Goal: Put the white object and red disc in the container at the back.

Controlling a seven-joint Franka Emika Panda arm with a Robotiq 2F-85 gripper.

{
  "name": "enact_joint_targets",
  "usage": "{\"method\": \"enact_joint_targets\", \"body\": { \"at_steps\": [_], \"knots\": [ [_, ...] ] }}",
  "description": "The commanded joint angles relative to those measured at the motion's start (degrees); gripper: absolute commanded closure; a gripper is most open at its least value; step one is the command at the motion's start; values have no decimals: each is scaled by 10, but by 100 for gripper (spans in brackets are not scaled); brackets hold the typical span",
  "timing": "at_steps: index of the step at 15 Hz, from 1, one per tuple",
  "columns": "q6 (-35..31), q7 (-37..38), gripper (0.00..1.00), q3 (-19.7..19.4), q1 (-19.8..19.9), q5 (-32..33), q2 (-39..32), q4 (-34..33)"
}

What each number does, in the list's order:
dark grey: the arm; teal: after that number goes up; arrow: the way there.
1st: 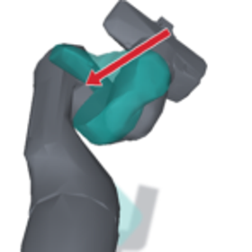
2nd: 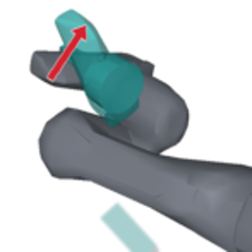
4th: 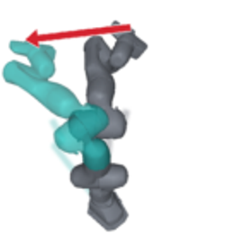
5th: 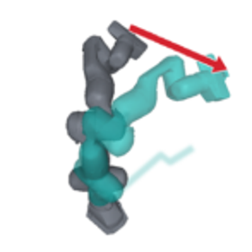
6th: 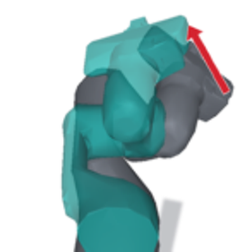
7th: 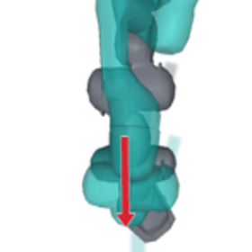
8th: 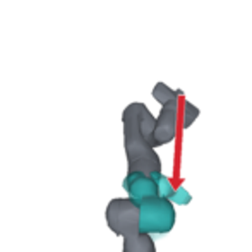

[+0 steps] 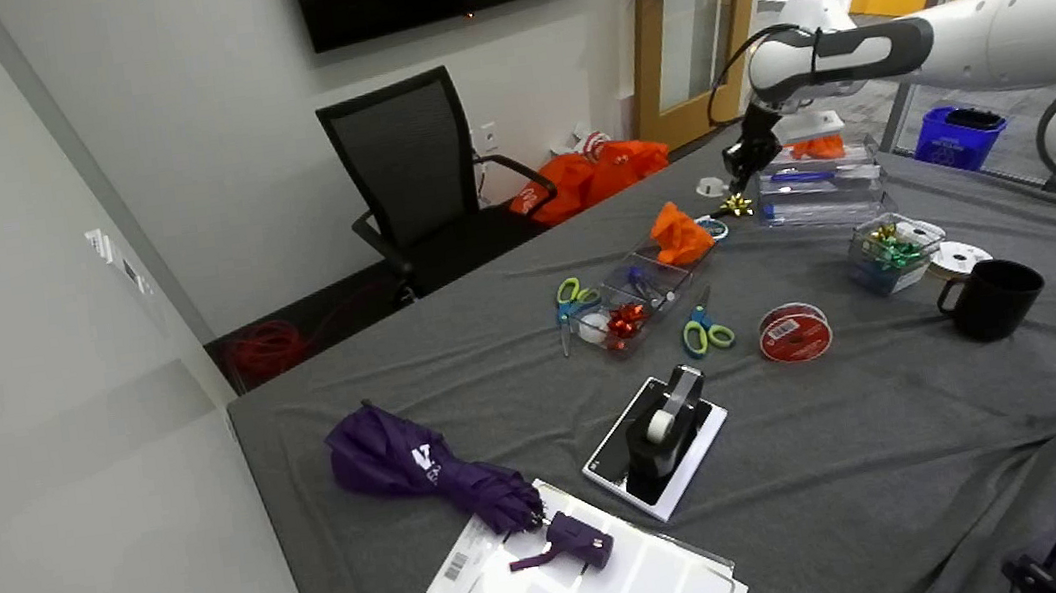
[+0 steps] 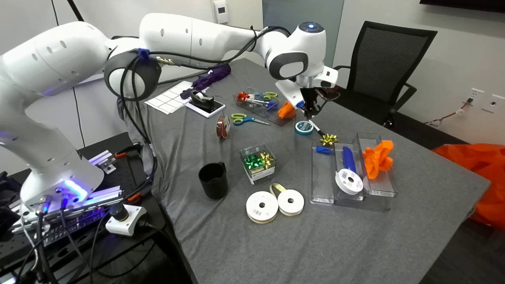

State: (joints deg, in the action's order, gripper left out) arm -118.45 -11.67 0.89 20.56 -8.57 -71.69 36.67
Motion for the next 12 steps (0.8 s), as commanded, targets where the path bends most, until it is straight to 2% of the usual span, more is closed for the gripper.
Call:
{"method": "enact_joint_targets", "body": {
  "at_steps": [1, 2, 3, 9, 10, 12],
  "knots": [
    [47, -117, 97, 28, 22, -5, 55, 43],
    [58, -136, 97, 25, 22, 1, 63, 47],
    [34, -90, 88, 15, 14, -1, 23, 2],
    [49, -121, 88, 17, 16, -1, 40, 15],
    [49, -122, 97, 17, 16, -1, 40, 16],
    [56, -160, 97, 17, 2, 14, 51, 35]
  ]
}}
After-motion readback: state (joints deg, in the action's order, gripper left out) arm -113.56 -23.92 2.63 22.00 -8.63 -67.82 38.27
